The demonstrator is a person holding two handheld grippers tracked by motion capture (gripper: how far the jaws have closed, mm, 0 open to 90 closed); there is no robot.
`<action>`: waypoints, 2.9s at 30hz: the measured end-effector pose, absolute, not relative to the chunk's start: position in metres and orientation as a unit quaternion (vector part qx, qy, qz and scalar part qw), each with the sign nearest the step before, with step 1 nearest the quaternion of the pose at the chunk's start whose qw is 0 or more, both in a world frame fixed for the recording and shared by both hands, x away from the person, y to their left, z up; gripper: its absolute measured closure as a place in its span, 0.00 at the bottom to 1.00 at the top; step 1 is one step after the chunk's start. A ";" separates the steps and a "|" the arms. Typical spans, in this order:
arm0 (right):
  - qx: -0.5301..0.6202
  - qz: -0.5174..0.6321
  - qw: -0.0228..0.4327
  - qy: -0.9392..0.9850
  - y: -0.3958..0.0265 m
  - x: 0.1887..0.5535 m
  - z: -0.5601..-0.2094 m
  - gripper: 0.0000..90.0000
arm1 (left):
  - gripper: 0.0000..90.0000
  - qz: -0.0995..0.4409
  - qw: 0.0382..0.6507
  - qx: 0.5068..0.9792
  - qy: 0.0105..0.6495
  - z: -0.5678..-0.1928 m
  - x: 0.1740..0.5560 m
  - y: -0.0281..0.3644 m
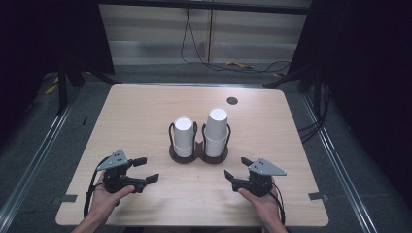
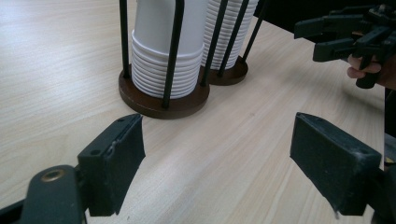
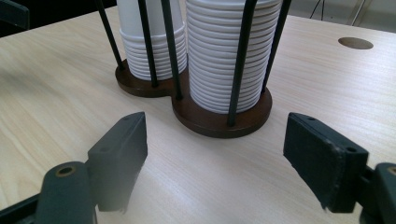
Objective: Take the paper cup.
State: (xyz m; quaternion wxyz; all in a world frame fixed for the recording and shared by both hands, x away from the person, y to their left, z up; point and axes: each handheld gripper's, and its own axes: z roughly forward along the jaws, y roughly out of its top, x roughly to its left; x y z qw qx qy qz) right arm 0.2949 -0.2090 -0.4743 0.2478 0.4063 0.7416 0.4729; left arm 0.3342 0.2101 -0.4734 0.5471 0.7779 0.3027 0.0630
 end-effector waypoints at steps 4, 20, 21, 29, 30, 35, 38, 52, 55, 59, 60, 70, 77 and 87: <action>0.407 0.480 0.234 0.741 -0.211 0.295 -0.472 0.28 | 0.20 0.065 0.546 0.780 0.299 -0.473 0.334 0.210; 0.395 0.494 0.196 0.750 -0.209 0.293 -0.471 0.33 | 0.20 0.074 0.551 0.785 0.273 -0.456 0.346 0.200; 0.395 0.494 0.196 0.750 -0.209 0.293 -0.471 0.33 | 0.20 0.073 0.553 0.784 0.274 -0.456 0.347 0.200; 0.394 0.502 0.173 0.750 -0.205 0.295 -0.472 0.30 | 0.21 0.078 0.545 0.790 0.269 -0.448 0.349 0.194; 0.387 0.499 0.173 0.756 -0.202 0.293 -0.472 0.30 | 0.22 0.078 0.544 0.795 0.259 -0.447 0.349 0.193; 0.377 0.500 0.176 0.760 -0.201 0.289 -0.466 0.29 | 0.23 0.081 0.544 0.796 0.255 -0.441 0.351 0.188; 0.372 0.495 0.181 0.764 -0.202 0.285 -0.465 0.29 | 0.23 0.078 0.556 0.787 0.256 -0.436 0.361 0.182; 0.373 0.504 0.176 0.759 -0.203 0.283 -0.462 0.23 | 0.23 0.096 0.548 0.792 0.251 -0.404 0.390 0.173; 0.376 0.503 0.175 0.759 -0.203 0.282 -0.462 0.23 | 0.23 0.110 0.539 0.801 0.237 -0.398 0.395 0.170; 0.378 0.503 0.176 0.757 -0.204 0.284 -0.462 0.23 | 0.23 0.099 0.531 0.809 0.233 -0.395 0.403 0.168; 0.377 0.501 0.175 0.759 -0.204 0.284 -0.462 0.23 | 0.23 0.101 0.528 0.811 0.232 -0.394 0.405 0.167; 0.376 0.501 0.171 0.760 -0.202 0.283 -0.463 0.22 | 0.24 0.092 0.508 0.824 0.235 -0.392 0.423 0.152; 0.376 0.500 0.168 0.762 -0.203 0.284 -0.464 0.22 | 0.24 0.098 0.497 0.832 0.226 -0.385 0.428 0.142; 0.373 0.500 0.165 0.764 -0.202 0.284 -0.464 0.22 | 0.24 0.088 0.477 0.846 0.220 -0.381 0.443 0.126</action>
